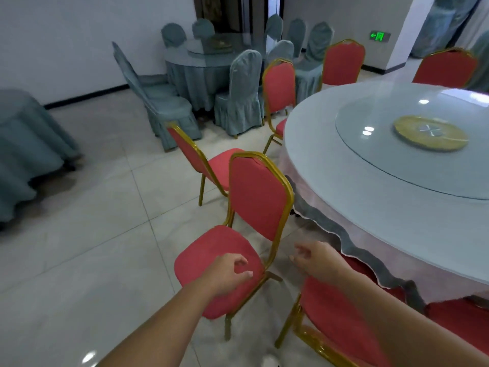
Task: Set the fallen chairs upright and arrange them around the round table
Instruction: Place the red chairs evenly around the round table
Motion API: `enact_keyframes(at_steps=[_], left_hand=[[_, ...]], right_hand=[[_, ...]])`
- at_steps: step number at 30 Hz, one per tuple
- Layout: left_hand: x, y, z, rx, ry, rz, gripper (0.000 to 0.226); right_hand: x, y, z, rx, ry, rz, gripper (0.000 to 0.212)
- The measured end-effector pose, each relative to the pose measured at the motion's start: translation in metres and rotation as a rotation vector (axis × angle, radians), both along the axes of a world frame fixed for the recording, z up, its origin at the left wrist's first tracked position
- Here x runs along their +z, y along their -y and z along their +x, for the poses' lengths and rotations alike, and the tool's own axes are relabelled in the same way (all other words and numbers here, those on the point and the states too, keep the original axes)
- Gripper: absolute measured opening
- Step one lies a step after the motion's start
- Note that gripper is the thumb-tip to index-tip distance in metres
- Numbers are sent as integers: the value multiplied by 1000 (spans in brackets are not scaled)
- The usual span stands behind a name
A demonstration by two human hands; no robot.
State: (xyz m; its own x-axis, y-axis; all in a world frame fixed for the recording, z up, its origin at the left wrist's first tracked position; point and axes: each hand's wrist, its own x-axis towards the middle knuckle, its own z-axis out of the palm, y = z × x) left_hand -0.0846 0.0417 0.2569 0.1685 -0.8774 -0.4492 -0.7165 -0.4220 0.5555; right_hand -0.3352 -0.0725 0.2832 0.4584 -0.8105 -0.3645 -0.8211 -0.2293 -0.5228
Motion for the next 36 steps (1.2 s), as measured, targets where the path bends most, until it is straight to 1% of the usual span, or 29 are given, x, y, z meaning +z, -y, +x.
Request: enact_keyframes(at_steps=[2,6,10,14,18,23,28,30,32,35,36], left_hand=[[4,7,28,82,29,2,51],[21,19,73,155,53,-4,46],[26,40,108,222,40,-27,42],[27,73,137,158,26,-34,44],[18,119,173,69,22,-48,46],[13,167,210,-56,15,-63,46],[6,219,207,-168,6,-52,39],[6,238,195,-211,-23,-56,37],[8,253,182,-235,-45,-49,35],[5,278,167,-238,-58,-54,41],[6,286,163,-230,-55,-52,42]], right_hand=[[-4,26,36,38,13,10,42],[-5,63,101,104,23,53,34],[-3,89,149,142,11,52,43],[-2,113,186,136,-3,60,43],[-7,135,208,30,-20,32,43],[-10,148,221,-127,-35,20,45],[-7,145,200,-387,-16,-26,67],[-6,150,189,-434,-34,-55,71],[-8,163,178,-458,-42,-63,67],[-4,189,169,-481,-62,-45,49],[-4,196,167,-490,-76,-44,49]])
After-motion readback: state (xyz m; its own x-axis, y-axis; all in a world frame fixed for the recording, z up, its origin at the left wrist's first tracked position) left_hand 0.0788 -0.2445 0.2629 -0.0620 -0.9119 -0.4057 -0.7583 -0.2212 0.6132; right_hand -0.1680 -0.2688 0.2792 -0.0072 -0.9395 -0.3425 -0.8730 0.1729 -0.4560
